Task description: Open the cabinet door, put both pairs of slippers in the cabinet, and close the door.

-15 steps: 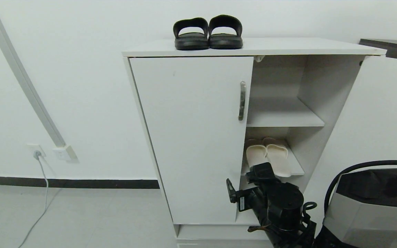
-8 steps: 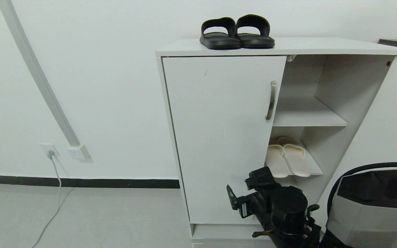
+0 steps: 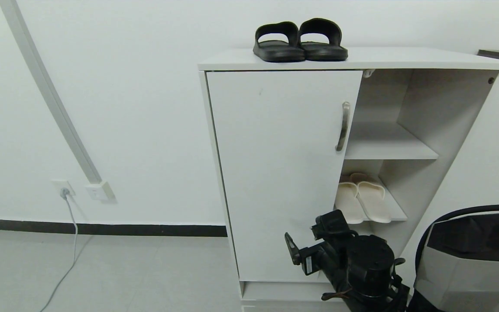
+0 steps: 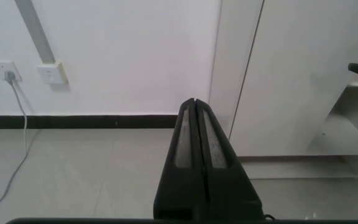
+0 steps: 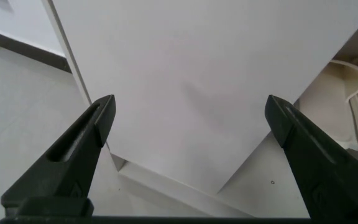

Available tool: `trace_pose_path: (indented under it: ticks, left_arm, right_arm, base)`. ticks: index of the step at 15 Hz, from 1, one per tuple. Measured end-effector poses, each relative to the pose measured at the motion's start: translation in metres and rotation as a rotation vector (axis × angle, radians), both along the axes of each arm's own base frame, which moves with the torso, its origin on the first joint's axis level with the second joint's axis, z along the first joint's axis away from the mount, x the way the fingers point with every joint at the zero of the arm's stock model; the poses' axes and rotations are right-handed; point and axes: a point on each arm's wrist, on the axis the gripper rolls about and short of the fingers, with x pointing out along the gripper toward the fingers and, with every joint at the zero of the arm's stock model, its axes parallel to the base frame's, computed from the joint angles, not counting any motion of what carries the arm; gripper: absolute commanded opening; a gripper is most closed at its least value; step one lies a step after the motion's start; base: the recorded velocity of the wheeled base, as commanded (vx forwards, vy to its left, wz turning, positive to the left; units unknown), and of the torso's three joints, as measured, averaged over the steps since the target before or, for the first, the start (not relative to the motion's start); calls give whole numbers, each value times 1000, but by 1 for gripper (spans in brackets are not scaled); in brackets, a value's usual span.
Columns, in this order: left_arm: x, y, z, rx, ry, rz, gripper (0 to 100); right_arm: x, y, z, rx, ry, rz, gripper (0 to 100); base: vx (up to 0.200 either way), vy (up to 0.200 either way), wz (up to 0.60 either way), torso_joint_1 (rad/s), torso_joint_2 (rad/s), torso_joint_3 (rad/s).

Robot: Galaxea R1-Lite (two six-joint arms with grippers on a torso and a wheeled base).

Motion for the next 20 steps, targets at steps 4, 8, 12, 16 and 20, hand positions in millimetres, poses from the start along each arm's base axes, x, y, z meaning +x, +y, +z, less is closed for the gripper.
trace_pose_path:
  ticks: [4, 8, 12, 16, 20]
  left_arm:
    - [0, 0, 0, 0, 0, 0, 0]
    - [0, 0, 0, 0, 0, 0, 0]
    - [0, 0, 0, 0, 0, 0, 0]
    - [0, 0, 0, 0, 2, -1, 0]
    - [0, 0, 0, 1, -1, -1, 0]
  right_arm:
    - [0, 0, 0, 2, -1, 2, 100]
    - [0, 0, 0, 3, -2, 1, 100]
    - [0, 1, -2, -3, 2, 3, 100]
    - [-1, 1, -4, -12, 9, 5, 100]
    - [-1, 1, -4, -8, 6, 6, 100]
  base:
    - [0, 0, 0, 0, 0, 0]
    - [0, 0, 0, 0, 0, 0]
    - [0, 0, 0, 1, -32, -35]
    - [0, 0, 0, 26, -243, -334]
    - [0, 0, 0, 71, -538, -361]
